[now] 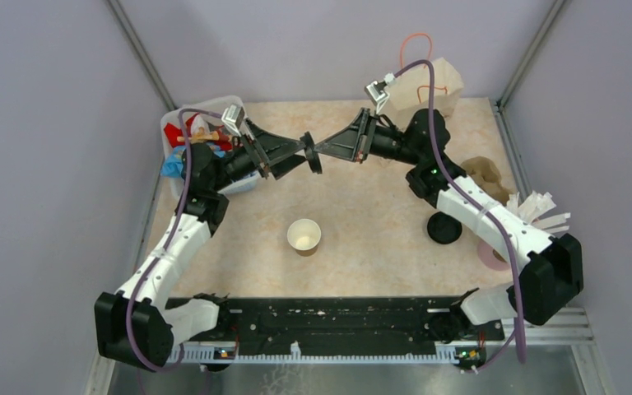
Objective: Pack the takeout coffee
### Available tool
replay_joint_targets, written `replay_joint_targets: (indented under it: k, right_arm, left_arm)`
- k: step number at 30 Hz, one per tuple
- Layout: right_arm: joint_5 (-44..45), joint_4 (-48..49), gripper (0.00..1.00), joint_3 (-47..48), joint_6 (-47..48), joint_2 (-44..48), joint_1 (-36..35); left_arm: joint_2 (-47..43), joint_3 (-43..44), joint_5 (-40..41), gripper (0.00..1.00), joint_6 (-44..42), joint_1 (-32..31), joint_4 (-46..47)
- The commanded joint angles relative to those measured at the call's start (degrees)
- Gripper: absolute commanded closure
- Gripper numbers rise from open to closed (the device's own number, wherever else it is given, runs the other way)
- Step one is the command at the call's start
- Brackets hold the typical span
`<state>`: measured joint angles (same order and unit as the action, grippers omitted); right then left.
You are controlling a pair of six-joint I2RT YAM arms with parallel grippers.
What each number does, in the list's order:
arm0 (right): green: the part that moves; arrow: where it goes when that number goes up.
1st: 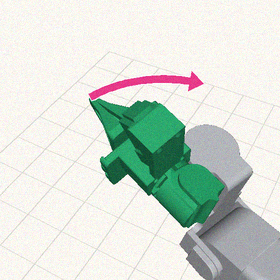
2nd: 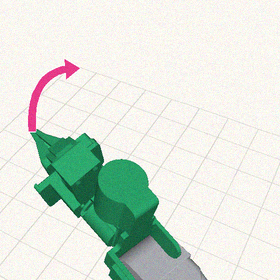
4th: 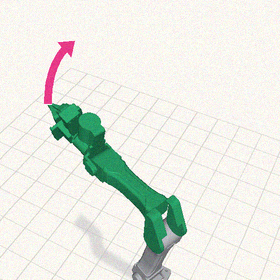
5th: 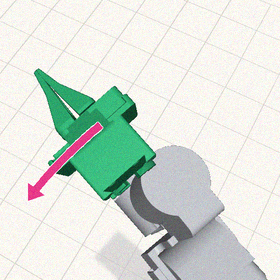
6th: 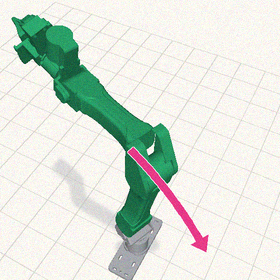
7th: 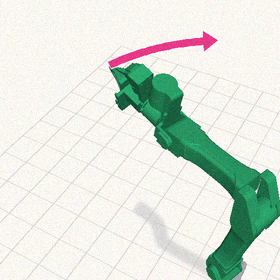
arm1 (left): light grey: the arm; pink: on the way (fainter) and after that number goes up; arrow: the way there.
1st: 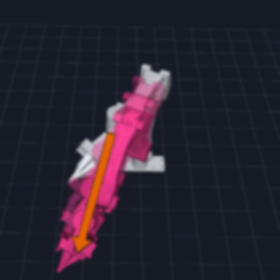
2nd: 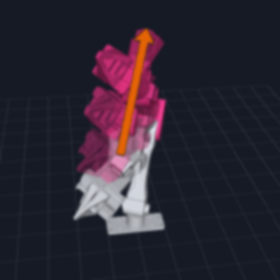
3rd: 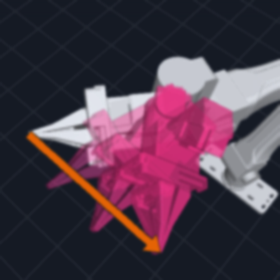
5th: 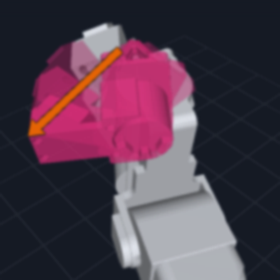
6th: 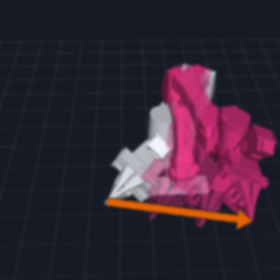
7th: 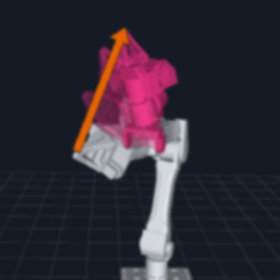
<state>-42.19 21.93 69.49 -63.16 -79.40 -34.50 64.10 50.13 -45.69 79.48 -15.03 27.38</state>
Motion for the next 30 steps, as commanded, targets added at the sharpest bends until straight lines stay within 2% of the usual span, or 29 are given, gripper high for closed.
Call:
replay_joint_targets:
  k: [1, 20, 26, 30]
  right_arm:
    - [1.3, 4.0, 1.00, 3.0, -0.2, 0.5, -0.8]
    - [1.1, 6.7, 1.00, 3.3, -1.7, -2.6, -1.7]
    - [0.8, 7.4, 1.00, 3.7, -2.0, -2.8, -1.6]
    - [0.9, 6.2, 1.00, 4.5, -1.4, -2.0, -1.6]
  left_arm:
    - [-2.2, 1.0, -0.6, 0.02, -2.8, 2.3, -3.3]
    - [-0.7, 0.1, -4.7, 0.02, 1.6, 2.6, 3.5]
    - [-0.9, 0.1, -4.4, 0.02, 1.2, 2.6, 2.3]
    - [-2.5, 1.0, -2.0, 0.02, -3.5, 2.7, -3.7]
